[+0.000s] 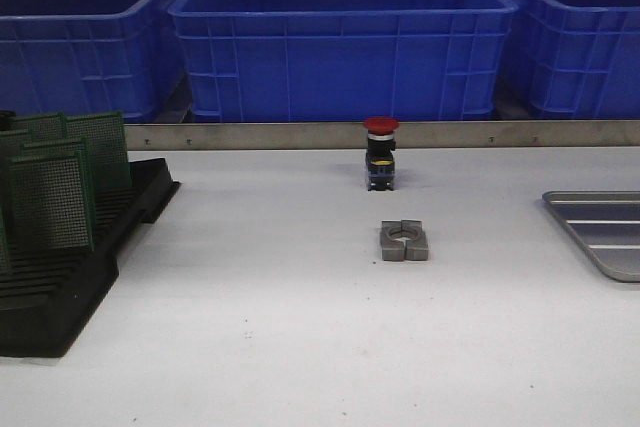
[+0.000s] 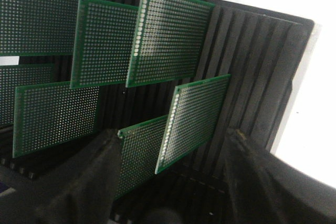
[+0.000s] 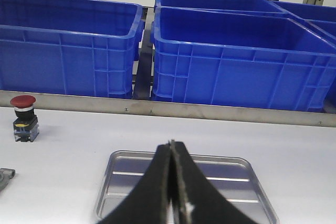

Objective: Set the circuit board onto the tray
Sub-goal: 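Grasp the green board with the left gripper and lift it out, then hold the board up while the right gripper moves toward it, then grasp the board with the right gripper and release the left gripper, then carry the board with the right gripper and lay it on the silver tray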

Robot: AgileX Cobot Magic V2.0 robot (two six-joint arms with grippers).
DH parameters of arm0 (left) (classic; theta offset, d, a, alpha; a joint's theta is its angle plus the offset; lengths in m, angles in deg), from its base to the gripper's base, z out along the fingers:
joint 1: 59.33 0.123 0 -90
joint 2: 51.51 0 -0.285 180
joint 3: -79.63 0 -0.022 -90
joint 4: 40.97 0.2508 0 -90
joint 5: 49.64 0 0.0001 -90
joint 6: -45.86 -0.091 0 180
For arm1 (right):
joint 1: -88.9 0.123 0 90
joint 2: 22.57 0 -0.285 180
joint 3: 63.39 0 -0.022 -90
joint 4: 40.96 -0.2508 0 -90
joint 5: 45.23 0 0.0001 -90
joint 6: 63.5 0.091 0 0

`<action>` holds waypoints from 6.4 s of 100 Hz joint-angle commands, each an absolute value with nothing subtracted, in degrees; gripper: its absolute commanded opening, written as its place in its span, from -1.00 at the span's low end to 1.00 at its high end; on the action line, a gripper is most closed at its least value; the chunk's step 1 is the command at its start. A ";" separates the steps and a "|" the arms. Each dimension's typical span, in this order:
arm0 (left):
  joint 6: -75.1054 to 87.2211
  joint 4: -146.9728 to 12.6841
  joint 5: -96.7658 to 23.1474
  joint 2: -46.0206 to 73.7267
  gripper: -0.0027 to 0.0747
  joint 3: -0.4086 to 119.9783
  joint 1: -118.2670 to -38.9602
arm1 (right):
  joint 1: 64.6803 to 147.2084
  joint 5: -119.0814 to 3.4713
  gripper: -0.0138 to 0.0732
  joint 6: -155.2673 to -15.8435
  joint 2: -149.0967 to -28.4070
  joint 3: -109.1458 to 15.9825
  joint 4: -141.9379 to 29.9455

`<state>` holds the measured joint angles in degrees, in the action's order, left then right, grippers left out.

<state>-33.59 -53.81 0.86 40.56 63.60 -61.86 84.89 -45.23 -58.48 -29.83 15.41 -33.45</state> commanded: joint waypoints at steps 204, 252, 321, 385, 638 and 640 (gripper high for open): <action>-33.64 -108.98 22.93 44.53 -0.98 77.73 -79.08 | 84.66 -40.52 -0.82 -58.91 -28.51 15.34 -33.21; -33.64 -109.59 22.93 44.53 -0.98 77.73 -80.82 | 84.66 -40.07 -0.82 -58.91 -28.51 15.34 -33.21; -33.64 -109.59 22.93 44.53 -0.98 77.73 -80.82 | 84.78 -80.46 -0.82 -58.56 -48.44 -12.50 -39.07; -33.64 -109.59 22.93 44.53 -0.98 77.73 -80.82 | 84.78 -77.06 0.41 -93.18 -71.14 -18.79 -86.57; -33.76 -113.03 15.92 44.53 0.39 81.27 -72.14 | 84.56 -72.62 -0.84 -133.38 -109.54 -29.06 -118.86; -33.76 -113.03 15.92 44.53 0.39 81.27 -72.14 | 84.21 -71.16 -0.84 -133.38 -109.76 -28.76 -118.94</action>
<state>-34.09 -108.46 15.40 47.00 79.47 -72.19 85.98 -76.68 -133.25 -110.60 -28.95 -116.65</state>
